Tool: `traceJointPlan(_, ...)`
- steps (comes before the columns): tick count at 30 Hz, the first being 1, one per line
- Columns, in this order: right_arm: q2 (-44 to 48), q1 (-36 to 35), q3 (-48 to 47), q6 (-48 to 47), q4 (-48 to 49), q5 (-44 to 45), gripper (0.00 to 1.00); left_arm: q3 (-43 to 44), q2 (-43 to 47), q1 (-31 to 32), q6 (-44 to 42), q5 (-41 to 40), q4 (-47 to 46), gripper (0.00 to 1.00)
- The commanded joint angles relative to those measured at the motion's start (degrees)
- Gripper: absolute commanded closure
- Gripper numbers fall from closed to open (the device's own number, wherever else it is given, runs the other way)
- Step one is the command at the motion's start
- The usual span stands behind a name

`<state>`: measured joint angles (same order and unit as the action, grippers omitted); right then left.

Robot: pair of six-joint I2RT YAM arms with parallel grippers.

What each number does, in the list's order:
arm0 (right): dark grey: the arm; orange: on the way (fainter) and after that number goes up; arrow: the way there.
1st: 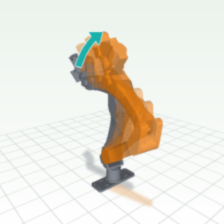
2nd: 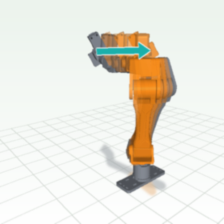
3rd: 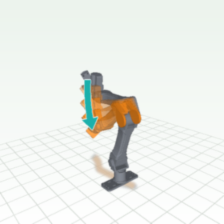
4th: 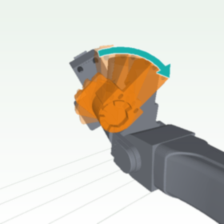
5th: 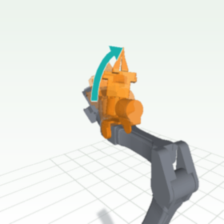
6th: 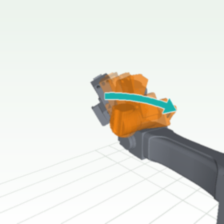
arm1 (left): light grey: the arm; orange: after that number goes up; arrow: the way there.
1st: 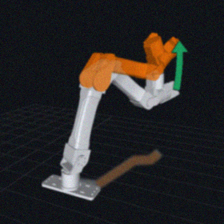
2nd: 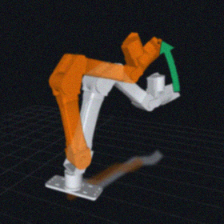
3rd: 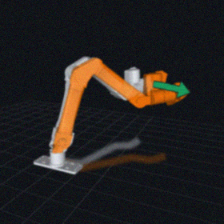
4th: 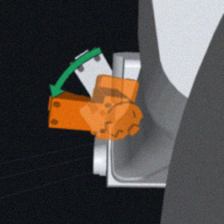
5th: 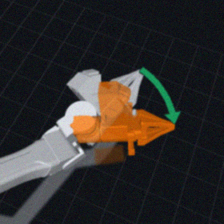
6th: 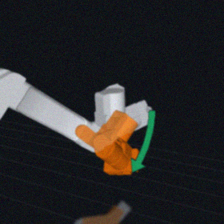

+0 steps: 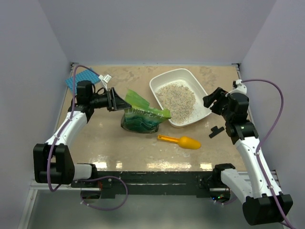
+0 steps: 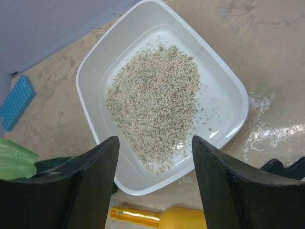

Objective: Fill the litter box with clean litter

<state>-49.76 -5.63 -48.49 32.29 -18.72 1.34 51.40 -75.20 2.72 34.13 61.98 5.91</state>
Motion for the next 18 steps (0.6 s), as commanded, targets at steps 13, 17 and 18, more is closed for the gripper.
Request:
traceJointPlan(13,-2.6,-0.3,-0.4,-9.2,10.0,-27.3,0.33,-8.0,4.7,0.3,15.4,11.7,-40.1,1.00)
traceJointPlan(17,-4.6,-1.1,0.1,-8.7,14.0,-35.2,0.32,-11.7,6.8,0.4,20.0,12.1,-53.0,1.00)
traceJointPlan(18,-5.6,-1.2,0.7,-7.3,15.2,-36.4,0.30,-12.9,6.9,0.4,22.4,12.3,-57.7,1.00)
